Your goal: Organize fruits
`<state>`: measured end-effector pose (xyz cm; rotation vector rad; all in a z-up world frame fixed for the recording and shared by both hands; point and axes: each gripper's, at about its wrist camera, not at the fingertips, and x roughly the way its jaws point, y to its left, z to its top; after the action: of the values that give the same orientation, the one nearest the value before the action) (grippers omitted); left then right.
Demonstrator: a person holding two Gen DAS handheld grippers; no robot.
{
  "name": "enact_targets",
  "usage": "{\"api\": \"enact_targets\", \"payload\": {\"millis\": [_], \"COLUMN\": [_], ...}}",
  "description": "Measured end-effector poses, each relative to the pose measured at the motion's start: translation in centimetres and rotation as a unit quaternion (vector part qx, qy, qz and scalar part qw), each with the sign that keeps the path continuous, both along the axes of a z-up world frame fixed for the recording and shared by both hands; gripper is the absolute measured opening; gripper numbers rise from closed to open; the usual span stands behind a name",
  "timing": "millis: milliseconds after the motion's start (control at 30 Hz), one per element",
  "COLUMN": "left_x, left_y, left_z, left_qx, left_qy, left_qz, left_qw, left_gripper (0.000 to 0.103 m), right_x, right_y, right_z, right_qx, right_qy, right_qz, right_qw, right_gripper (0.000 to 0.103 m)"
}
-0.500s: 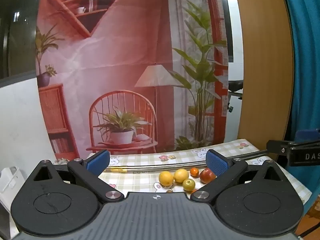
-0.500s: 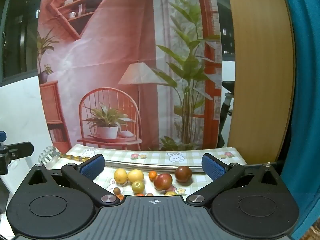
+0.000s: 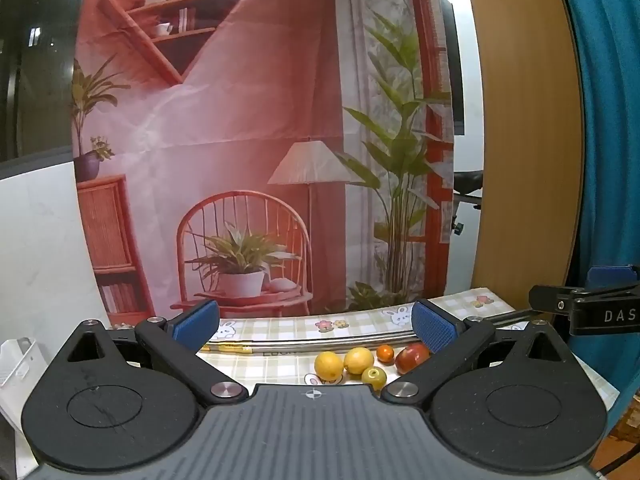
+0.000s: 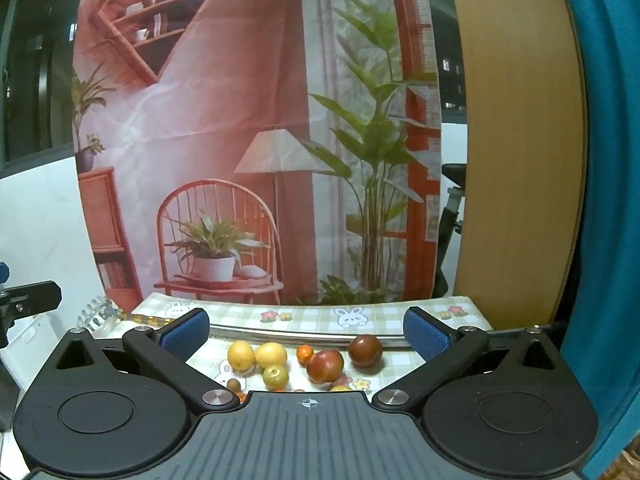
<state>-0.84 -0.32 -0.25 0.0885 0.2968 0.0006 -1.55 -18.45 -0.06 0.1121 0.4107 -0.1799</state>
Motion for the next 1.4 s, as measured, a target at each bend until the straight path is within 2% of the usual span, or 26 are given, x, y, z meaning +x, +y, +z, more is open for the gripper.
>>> {"api": "enact_targets", "payload": {"millis": [1400], "left_x": [-0.22], "left_y": [0.22], "left_z": [0.65], "left_qx": [-0.015], "left_qy": [-0.005], "left_qz": [0.003], "left_qw": [0.9999], "left_gripper": [0.103], "right_x": [-0.37], "right_y": [0.06], "right_z": [0.18], "right_qx": [0.001], "right_qy": [-0.007], "right_qz": [-0.004], "right_qw": [1.0], "right_gripper": [0.103]}}
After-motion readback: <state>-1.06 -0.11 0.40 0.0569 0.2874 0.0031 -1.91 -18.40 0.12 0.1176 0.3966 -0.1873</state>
